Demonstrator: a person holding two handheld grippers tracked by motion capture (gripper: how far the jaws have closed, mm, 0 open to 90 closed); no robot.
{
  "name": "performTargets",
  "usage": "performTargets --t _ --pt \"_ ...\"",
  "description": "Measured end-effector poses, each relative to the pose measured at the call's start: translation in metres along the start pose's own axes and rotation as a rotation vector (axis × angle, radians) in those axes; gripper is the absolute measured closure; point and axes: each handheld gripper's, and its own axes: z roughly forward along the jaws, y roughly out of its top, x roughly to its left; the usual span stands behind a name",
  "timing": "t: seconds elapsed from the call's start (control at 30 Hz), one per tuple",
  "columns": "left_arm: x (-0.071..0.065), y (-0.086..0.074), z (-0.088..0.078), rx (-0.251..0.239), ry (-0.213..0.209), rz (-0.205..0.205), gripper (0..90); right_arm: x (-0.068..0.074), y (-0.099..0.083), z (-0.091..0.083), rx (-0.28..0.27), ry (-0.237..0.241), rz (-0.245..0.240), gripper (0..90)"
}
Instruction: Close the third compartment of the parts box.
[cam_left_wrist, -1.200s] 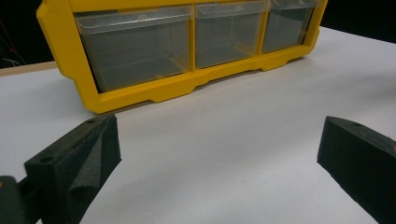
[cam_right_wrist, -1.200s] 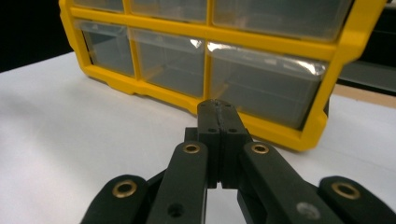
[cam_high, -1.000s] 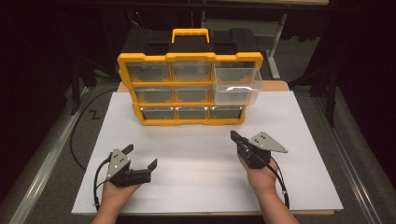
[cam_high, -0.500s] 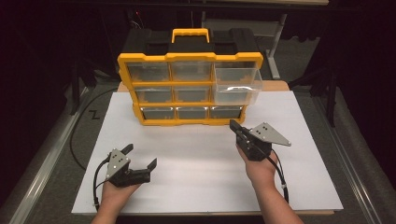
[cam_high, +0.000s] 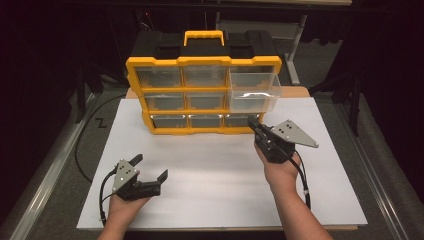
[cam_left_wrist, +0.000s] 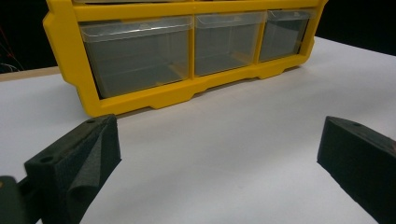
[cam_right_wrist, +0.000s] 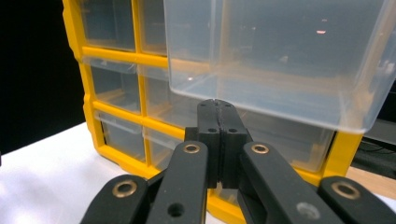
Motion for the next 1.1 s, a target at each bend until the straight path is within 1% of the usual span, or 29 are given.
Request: performTargets --t 0.37,0.63,0.8,0.87,0.97,1.1 --pt "0.000 0.000 -0.001 -0.009 -0.005 0.000 0.3 -0.002 0.021 0.000 -0.032 -0.017 -0.004 90.0" --pt "0.000 0.000 -0.001 -0.012 -0.007 0.000 0.3 -0.004 0.035 0.000 -0.052 -0.038 -0.015 90.0" --pt "0.000 0.000 -0.002 -0.015 -0.007 -0.001 0.2 -0.004 0.040 0.001 -0.054 -0.044 -0.011 90.0" --pt "0.000 0.000 -0.001 -0.015 -0.007 0.000 0.3 -0.004 0.042 0.001 -0.056 -0.048 -0.016 90.0" --pt "0.000 0.000 0.000 -0.008 -0.011 0.005 0.2 -0.003 0.046 0.002 -0.058 -0.049 -0.015 90.0" --pt "0.000 0.000 -0.001 -0.012 -0.010 0.006 0.2 -0.004 0.047 0.003 -0.057 -0.053 -0.010 90.0"
